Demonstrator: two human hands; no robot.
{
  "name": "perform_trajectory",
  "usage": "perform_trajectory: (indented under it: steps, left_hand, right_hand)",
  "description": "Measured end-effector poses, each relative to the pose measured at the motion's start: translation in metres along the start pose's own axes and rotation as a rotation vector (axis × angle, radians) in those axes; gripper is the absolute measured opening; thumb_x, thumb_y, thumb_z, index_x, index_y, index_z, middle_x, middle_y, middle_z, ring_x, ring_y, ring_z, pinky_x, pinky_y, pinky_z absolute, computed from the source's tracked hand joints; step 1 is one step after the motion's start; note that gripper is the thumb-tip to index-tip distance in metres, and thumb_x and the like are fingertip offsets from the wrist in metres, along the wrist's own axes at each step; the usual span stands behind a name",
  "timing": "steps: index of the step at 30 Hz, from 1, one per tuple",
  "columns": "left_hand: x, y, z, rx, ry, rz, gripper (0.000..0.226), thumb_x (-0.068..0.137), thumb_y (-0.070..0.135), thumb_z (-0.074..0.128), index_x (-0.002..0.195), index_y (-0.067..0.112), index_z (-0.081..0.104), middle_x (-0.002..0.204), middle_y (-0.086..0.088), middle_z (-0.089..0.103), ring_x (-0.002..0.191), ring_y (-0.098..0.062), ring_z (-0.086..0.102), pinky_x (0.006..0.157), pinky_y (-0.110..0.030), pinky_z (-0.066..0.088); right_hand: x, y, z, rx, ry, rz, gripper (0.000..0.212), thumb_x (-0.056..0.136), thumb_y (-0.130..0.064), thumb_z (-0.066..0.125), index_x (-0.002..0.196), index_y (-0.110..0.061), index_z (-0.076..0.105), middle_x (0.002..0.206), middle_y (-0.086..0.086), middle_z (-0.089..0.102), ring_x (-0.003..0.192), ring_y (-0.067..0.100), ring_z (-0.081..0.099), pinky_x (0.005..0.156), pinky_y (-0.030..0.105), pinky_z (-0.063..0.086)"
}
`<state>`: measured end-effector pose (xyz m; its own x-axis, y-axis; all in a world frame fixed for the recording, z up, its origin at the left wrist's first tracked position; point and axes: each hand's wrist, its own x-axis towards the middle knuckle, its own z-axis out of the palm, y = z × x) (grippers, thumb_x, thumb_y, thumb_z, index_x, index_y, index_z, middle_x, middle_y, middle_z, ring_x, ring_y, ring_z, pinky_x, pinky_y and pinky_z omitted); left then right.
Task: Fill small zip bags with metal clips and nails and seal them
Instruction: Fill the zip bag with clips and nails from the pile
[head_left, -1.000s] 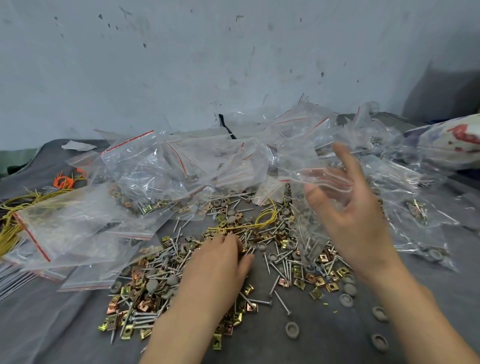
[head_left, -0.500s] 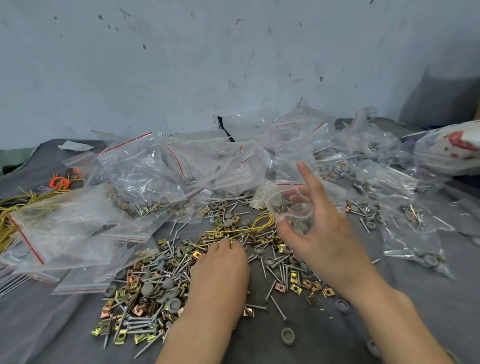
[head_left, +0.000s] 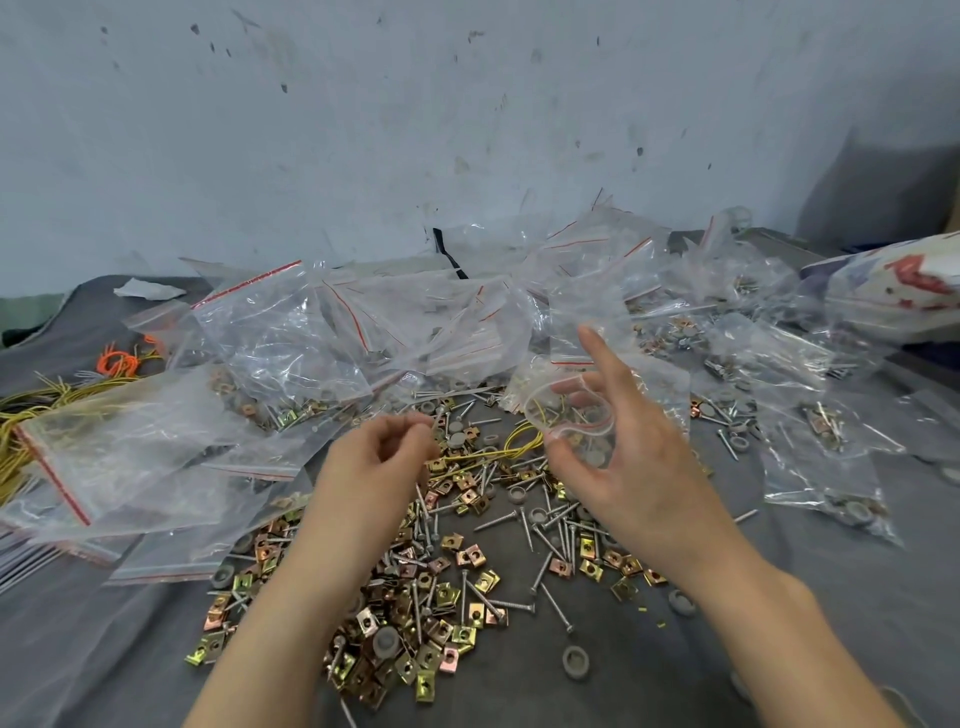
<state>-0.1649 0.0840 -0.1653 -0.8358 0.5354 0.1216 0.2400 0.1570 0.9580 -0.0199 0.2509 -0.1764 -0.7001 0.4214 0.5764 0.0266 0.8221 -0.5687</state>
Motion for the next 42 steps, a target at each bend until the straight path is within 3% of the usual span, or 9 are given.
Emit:
perform_trajectory:
  steps: [3,8,18,21,25,28,31,38,42]
  left_hand:
    - [0.002,0.0,-0.001,-0.297,-0.012,-0.135,0.015,0.097,0.018,0.058,0.097,0.021,0.072,0.08,0.0,0.068,0.066,-0.01,0.056,0.066,-0.026,0.049]
    - [0.001,0.003,0.0,-0.634,-0.092,-0.295,0.017,0.097,0.013,0.057,0.107,0.007,0.07,0.075,0.0,0.065,0.06,-0.007,0.057,0.055,-0.019,0.052]
    - [0.003,0.009,0.0,-0.984,-0.181,-0.424,0.025,0.081,0.015,0.06,0.104,0.01,0.068,0.071,-0.002,0.06,0.054,-0.01,0.055,0.048,-0.024,0.05]
    - [-0.002,0.019,0.004,-0.8,-0.178,-0.277,0.019,0.093,0.017,0.056,0.096,0.016,0.075,0.074,0.002,0.061,0.06,-0.009,0.057,0.055,-0.025,0.052]
    - [-0.01,0.039,0.014,-0.035,-0.008,0.245,0.023,0.1,0.029,0.054,0.092,0.035,0.076,0.074,0.019,0.065,0.067,0.002,0.058,0.066,-0.016,0.048]
    - [-0.019,0.053,0.033,0.128,-0.011,0.446,0.016,0.099,0.026,0.057,0.1,0.032,0.072,0.085,0.021,0.068,0.074,0.006,0.059,0.064,-0.008,0.041]
    - [-0.025,0.055,0.048,0.226,-0.061,0.49,0.018,0.098,0.026,0.058,0.113,0.028,0.068,0.099,0.018,0.068,0.089,0.006,0.06,0.075,-0.007,0.043]
    - [-0.018,0.048,0.026,0.182,-0.025,0.404,0.018,0.1,0.033,0.053,0.115,0.033,0.062,0.096,0.023,0.065,0.089,0.011,0.059,0.07,-0.004,0.042]
    - [-0.015,0.024,0.015,0.547,-0.14,0.298,0.017,0.1,0.034,0.05,0.113,0.035,0.06,0.096,0.023,0.063,0.086,0.01,0.058,0.074,-0.012,0.048]
  right_hand:
    - [0.0,-0.001,0.0,-0.008,0.0,-0.001,0.08,0.088,-0.056,0.051,0.152,-0.054,0.004,0.124,-0.019,0.06,0.12,0.002,0.053,0.106,0.036,0.044]
    - [0.001,-0.001,0.002,-0.02,0.002,-0.003,0.079,0.088,-0.058,0.05,0.153,-0.053,0.004,0.123,-0.019,0.059,0.121,0.003,0.054,0.106,0.041,0.045]
    - [0.0,-0.001,0.004,-0.03,0.0,-0.003,0.081,0.088,-0.056,0.05,0.155,-0.048,0.006,0.125,-0.014,0.061,0.121,0.006,0.054,0.105,0.042,0.046]
    - [0.0,-0.003,0.005,-0.044,-0.005,-0.012,0.081,0.088,-0.053,0.051,0.156,-0.048,0.006,0.123,-0.017,0.06,0.118,0.003,0.054,0.104,0.043,0.046]
    - [0.0,-0.004,0.005,-0.06,-0.011,-0.017,0.081,0.087,-0.053,0.05,0.155,-0.047,0.008,0.124,-0.015,0.062,0.119,0.002,0.054,0.103,0.035,0.044]
    - [0.0,-0.004,0.006,-0.063,-0.018,-0.022,0.081,0.086,-0.049,0.053,0.155,-0.042,0.012,0.125,-0.014,0.061,0.119,-0.004,0.051,0.101,0.025,0.039]
    - [-0.001,-0.002,0.006,-0.066,0.007,-0.034,0.083,0.087,-0.038,0.064,0.156,-0.037,0.017,0.122,-0.017,0.056,0.115,-0.003,0.049,0.095,0.018,0.034]
    - [0.0,-0.004,0.004,-0.04,-0.001,-0.02,0.078,0.088,-0.049,0.052,0.155,-0.043,0.013,0.124,-0.011,0.063,0.117,0.003,0.056,0.103,0.041,0.046]
    - [0.001,-0.005,0.005,-0.036,0.007,0.0,0.078,0.088,-0.051,0.051,0.154,-0.048,0.01,0.125,-0.011,0.062,0.12,0.006,0.056,0.104,0.046,0.046]
